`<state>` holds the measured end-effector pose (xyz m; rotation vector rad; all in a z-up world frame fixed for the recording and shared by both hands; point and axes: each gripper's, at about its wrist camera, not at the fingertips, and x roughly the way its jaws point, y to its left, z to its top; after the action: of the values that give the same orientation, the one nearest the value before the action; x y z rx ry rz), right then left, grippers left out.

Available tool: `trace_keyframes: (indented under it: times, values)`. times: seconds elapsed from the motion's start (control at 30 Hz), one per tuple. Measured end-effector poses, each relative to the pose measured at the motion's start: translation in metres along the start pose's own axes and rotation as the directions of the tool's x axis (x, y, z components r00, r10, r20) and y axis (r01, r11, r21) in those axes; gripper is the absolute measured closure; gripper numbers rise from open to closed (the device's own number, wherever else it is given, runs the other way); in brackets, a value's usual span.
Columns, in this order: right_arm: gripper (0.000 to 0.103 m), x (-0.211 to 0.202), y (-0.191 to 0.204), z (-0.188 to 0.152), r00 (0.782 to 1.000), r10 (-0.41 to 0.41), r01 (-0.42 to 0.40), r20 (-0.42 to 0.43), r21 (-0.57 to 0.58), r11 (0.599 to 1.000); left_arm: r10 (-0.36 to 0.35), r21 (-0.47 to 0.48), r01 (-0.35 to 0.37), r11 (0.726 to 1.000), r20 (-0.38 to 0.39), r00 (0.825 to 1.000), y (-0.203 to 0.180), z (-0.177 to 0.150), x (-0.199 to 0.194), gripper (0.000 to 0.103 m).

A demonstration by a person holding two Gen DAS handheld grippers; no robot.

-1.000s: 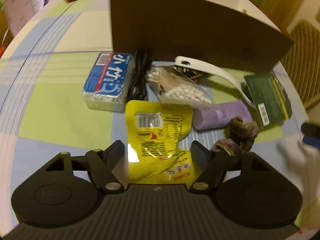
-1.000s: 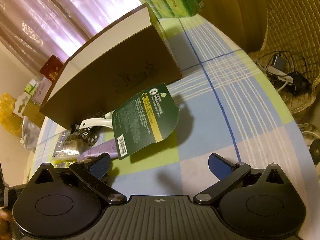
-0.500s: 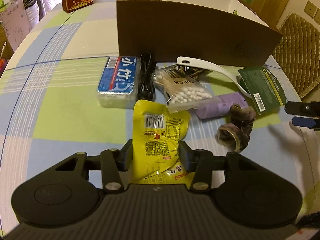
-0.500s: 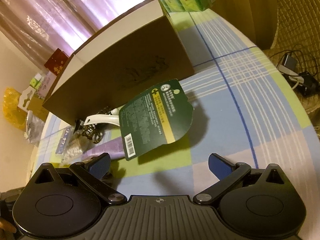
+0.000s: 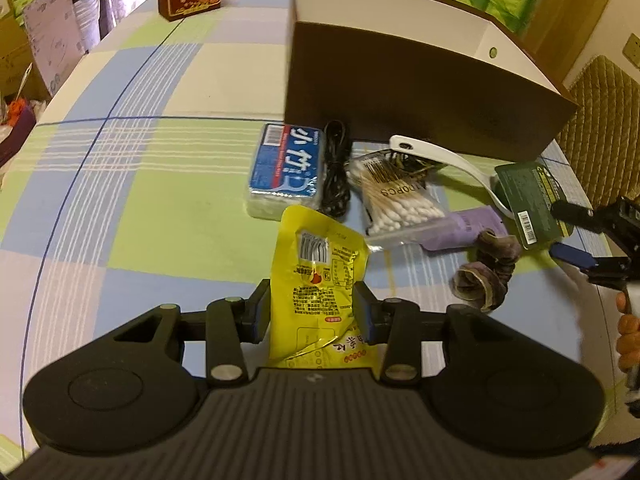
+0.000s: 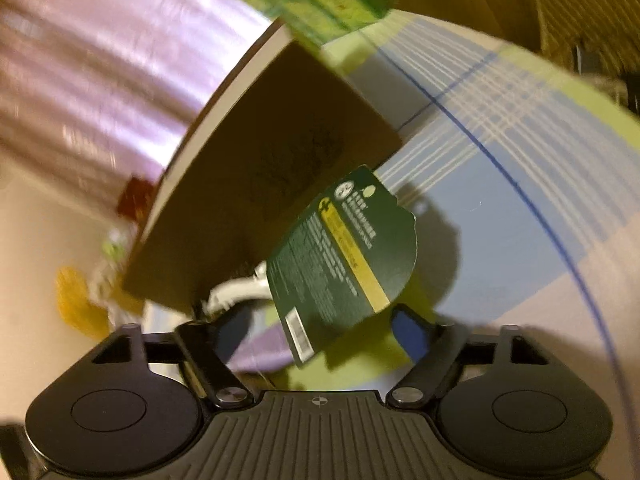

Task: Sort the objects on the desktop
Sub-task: 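Grasp the yellow snack packet with the left gripper while the right gripper grasps the green barcode card, then carry the packet with the left gripper while the right gripper lowers the green card into the box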

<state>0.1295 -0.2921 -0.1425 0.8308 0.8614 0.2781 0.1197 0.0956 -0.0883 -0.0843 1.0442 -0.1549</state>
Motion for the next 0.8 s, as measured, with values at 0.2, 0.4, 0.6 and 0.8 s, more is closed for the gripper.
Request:
trace_keyframes:
  times: [0.2, 0.4, 0.6, 0.8]
  values:
    - [0.097, 0.005, -0.028, 0.0, 0.994, 0.105, -0.109, 0.027, 0.238, 0.965, -0.022, -0.004, 0.022, 1.0, -0.009, 1.0, 0.007, 0.0, -0.001, 0.066]
    - [0.103, -0.016, -0.013, 0.01, 0.989, 0.136, -0.143, 0.051, 0.182, 0.973, -0.058, 0.015, 0.058, 0.998, 0.009, 0.998, 0.011, 0.003, -0.006, 0.09]
    - [0.103, -0.034, 0.008, 0.012, 0.986, 0.157, -0.164, 0.061, 0.123, 0.979, -0.106, 0.027, 0.106, 0.994, 0.006, 0.994, 0.011, 0.011, -0.007, 0.094]
    - [0.103, -0.039, 0.02, 0.006, 0.986, 0.158, -0.163, 0.057, 0.094, 0.982, -0.154, 0.042, 0.153, 0.987, -0.001, 0.988, 0.004, 0.01, -0.009, 0.098]
